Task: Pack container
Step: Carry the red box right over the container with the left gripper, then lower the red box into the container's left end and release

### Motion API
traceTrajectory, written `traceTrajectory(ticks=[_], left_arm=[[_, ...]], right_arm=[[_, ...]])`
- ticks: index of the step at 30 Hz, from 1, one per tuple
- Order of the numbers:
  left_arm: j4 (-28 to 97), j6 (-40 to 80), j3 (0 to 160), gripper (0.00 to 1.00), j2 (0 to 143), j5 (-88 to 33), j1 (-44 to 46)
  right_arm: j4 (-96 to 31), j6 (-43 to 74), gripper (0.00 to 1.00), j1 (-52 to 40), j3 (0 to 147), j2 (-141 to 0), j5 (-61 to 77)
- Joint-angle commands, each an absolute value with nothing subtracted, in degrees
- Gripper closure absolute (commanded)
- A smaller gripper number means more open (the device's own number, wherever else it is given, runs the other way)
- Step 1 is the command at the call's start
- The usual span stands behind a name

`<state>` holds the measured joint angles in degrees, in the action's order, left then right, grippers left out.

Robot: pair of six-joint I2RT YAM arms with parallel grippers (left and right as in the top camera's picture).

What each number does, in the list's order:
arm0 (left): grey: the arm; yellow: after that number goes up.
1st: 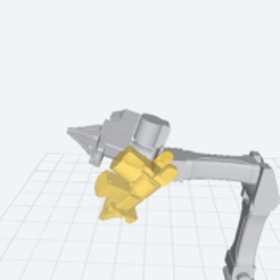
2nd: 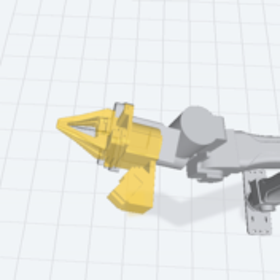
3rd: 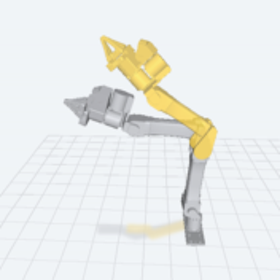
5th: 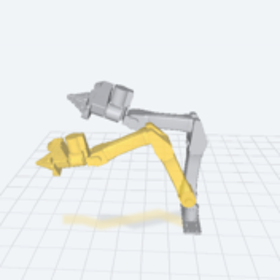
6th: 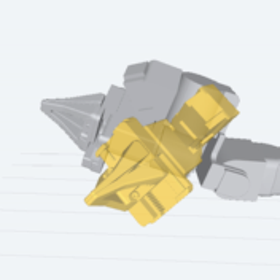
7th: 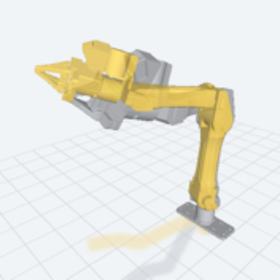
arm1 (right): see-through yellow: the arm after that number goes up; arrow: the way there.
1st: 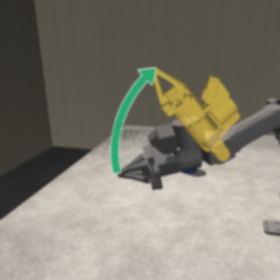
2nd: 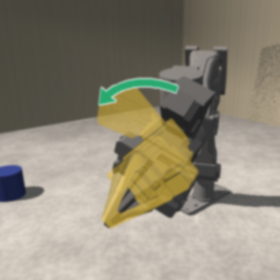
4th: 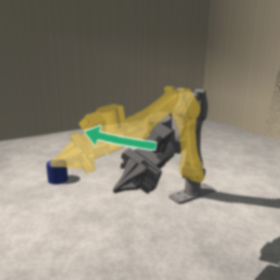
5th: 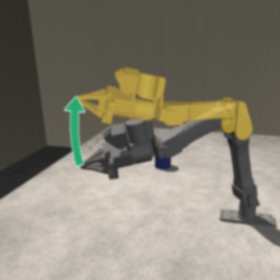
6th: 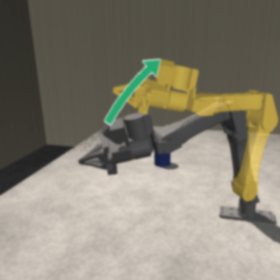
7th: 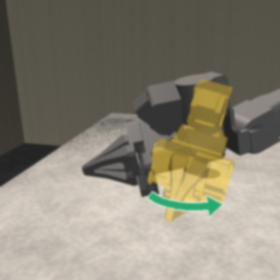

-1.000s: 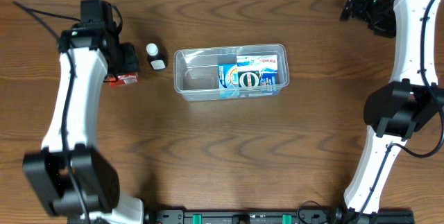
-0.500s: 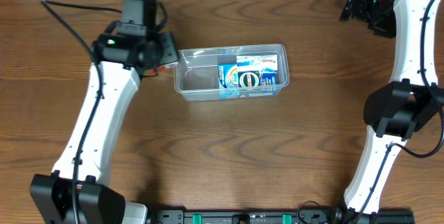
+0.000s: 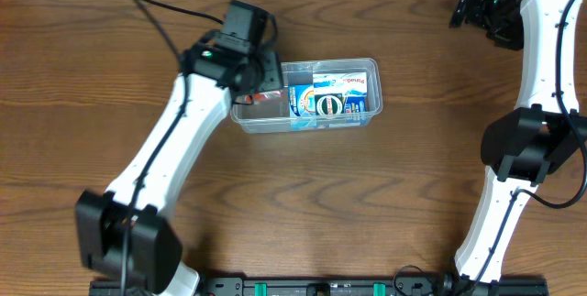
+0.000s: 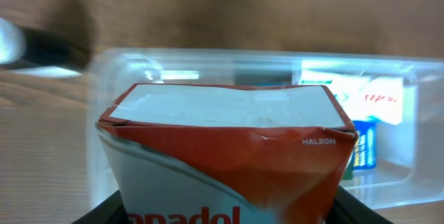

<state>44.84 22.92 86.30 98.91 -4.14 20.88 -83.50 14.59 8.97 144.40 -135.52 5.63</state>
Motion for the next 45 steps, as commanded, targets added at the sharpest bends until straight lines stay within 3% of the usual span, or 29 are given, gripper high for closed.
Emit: traceTrajectory(ticks=[1, 22, 45], left_arm=[[45.5, 21.39, 87.39, 0.42, 101.23, -3.86, 21.08], [46.39, 17.39, 86.7, 0.42, 104.38, 5.48, 20.84], [46.54, 18.39, 86.7, 0.43, 105.38, 1.58, 20.99]], right_arm=[[-83.53, 14.06, 0.01, 8.95, 145.38, -135.24, 6.04], [-83.53, 14.09, 0.01, 8.93, 145.38, -135.24, 6.04], [-83.53, 14.06, 0.01, 8.93, 145.38, -135.24, 6.02]])
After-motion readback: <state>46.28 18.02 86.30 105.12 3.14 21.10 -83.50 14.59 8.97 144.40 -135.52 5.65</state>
